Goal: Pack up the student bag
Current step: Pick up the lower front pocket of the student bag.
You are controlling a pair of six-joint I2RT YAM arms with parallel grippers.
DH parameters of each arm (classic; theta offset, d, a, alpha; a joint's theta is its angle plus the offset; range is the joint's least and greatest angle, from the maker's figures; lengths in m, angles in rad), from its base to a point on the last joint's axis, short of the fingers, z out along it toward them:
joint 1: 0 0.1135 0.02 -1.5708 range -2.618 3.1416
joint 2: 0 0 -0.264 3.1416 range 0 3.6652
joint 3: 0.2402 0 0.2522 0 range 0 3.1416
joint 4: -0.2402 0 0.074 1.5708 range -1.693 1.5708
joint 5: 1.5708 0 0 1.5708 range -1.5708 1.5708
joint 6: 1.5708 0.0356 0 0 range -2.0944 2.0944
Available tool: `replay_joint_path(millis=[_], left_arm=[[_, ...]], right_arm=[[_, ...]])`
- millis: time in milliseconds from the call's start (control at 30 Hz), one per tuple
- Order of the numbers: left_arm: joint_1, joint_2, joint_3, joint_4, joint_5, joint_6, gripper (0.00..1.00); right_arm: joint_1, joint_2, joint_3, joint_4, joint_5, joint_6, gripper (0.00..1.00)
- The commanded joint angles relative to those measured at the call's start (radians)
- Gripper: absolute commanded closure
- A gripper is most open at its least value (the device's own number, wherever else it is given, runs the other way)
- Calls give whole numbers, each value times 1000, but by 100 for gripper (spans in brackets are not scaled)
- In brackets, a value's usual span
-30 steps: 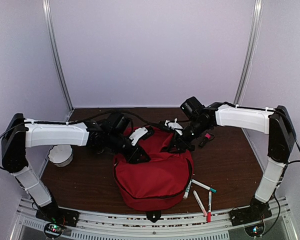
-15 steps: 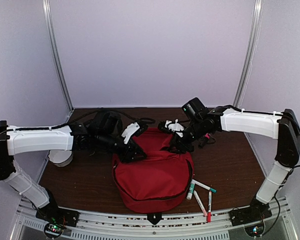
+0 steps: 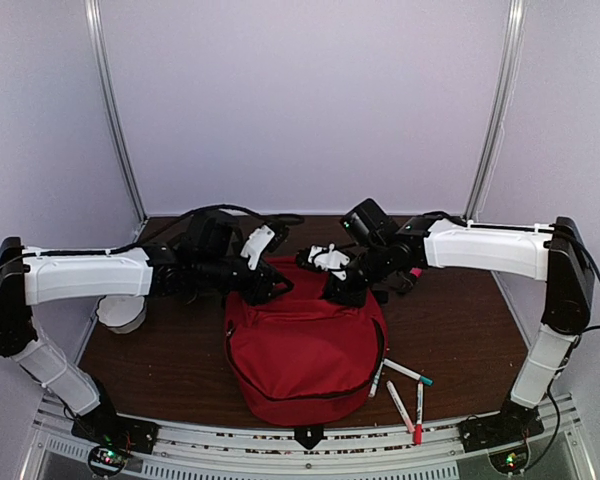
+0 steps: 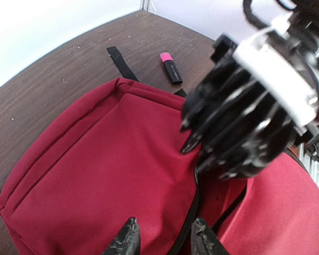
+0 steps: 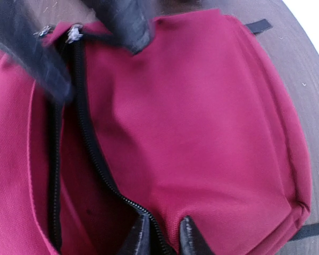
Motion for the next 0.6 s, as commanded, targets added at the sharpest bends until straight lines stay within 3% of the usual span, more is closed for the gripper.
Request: replay_joint_path(millis=[0, 233, 567], left_arm=[[3, 32, 8, 72, 6, 1, 65], [-35, -8, -64, 153, -64, 78, 55], [-108, 30, -38, 166, -233, 160, 53]], right_arm=[[-5, -24, 40, 70, 81, 92, 84], [-16, -45, 71, 120, 85, 172, 92], [-31, -75, 92, 150, 13, 250, 96]])
